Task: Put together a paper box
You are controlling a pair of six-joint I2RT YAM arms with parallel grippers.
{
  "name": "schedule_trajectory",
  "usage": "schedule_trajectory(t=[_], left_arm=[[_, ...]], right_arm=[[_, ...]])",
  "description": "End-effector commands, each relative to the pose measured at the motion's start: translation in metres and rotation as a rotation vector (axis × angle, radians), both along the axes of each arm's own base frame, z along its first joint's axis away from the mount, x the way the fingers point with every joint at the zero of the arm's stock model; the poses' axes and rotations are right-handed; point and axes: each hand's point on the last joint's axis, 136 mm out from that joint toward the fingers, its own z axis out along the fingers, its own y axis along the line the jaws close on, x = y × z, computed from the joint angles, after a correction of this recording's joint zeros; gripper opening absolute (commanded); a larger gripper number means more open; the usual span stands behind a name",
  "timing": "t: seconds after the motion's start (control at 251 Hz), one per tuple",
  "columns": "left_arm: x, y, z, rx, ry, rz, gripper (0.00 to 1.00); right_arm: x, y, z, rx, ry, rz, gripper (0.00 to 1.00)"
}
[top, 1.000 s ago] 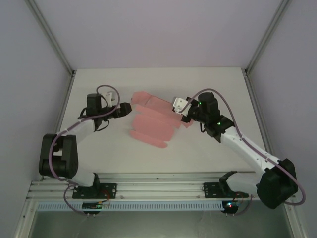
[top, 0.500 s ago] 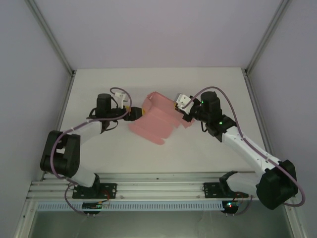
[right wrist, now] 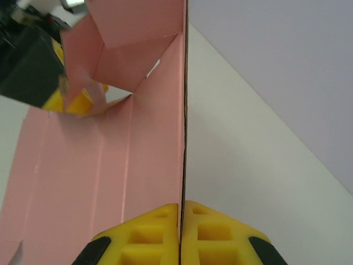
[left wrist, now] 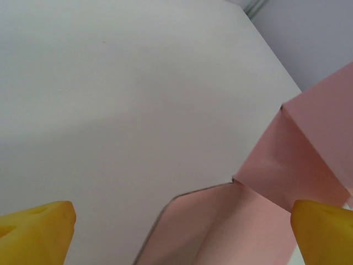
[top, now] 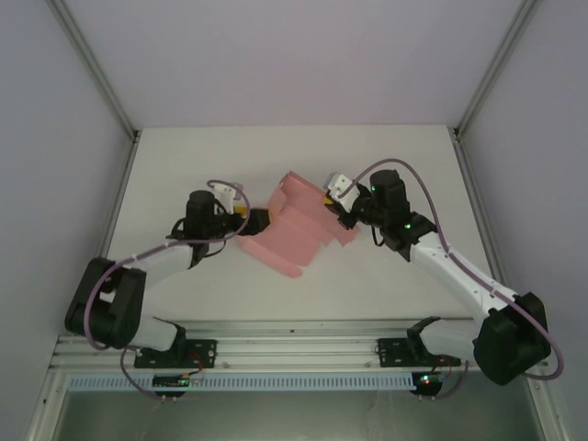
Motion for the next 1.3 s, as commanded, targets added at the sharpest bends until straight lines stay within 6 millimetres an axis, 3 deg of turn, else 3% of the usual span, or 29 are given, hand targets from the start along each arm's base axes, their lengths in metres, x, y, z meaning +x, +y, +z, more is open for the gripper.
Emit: schedule_trajectory(t=[0.0,0.128,0.263,0.323,0.495,0.599,0.714,0.826,0.898,0.998,1.157,1.297], left_arm=[[-0.001,0.025,0.014,-0.007,-0.022,0.103,1.0],[-0.011,0.054,0.009,0.017,0.012,0.206,1.0],[-0.022,0.059,0.018,0.012,-0.052,0.196,1.0],[-0.025,0.053,0.026,0.002,-0.082,0.157,1.0],[-0.03,0.025,0.061,-0.076,-0.173,-0.008,0.78],[-0.03,0.005,0.082,-0.026,-0.242,-0.088,0.76],[-0.018,0.001,0.087,0.02,-0.238,-0.083,0.73],[-0.006,0.01,0.069,0.057,-0.191,-0.016,0.73],[0.004,0.024,0.053,0.067,-0.139,0.062,0.86],[0.015,0.046,0.031,0.041,-0.044,0.149,0.87],[0.023,0.063,-0.001,0.046,0.066,0.201,1.0],[0.033,0.065,-0.024,0.097,0.157,0.201,1.0]], right_arm=[[0.003,-0.006,0.001,0.0,0.025,-0.017,0.0],[0.001,-0.008,0.0,0.001,0.025,0.0,0.0],[-0.001,-0.006,-0.001,0.008,0.044,0.019,0.0],[-0.002,-0.004,0.0,0.021,0.062,0.03,0.0],[0.005,-0.005,-0.006,-0.015,0.112,0.004,0.0],[0.007,-0.003,-0.015,-0.06,0.106,0.014,0.0],[0.011,0.001,-0.036,-0.205,-0.002,0.031,0.0],[0.025,0.008,-0.059,-0.382,-0.154,0.006,0.0],[0.039,0.009,-0.072,-0.477,-0.208,-0.013,0.0],[0.055,0.011,-0.089,-0.571,-0.263,-0.012,0.0],[0.066,0.029,-0.102,-0.589,-0.395,0.001,0.0],[0.068,0.037,-0.111,-0.598,-0.408,0.039,0.01]])
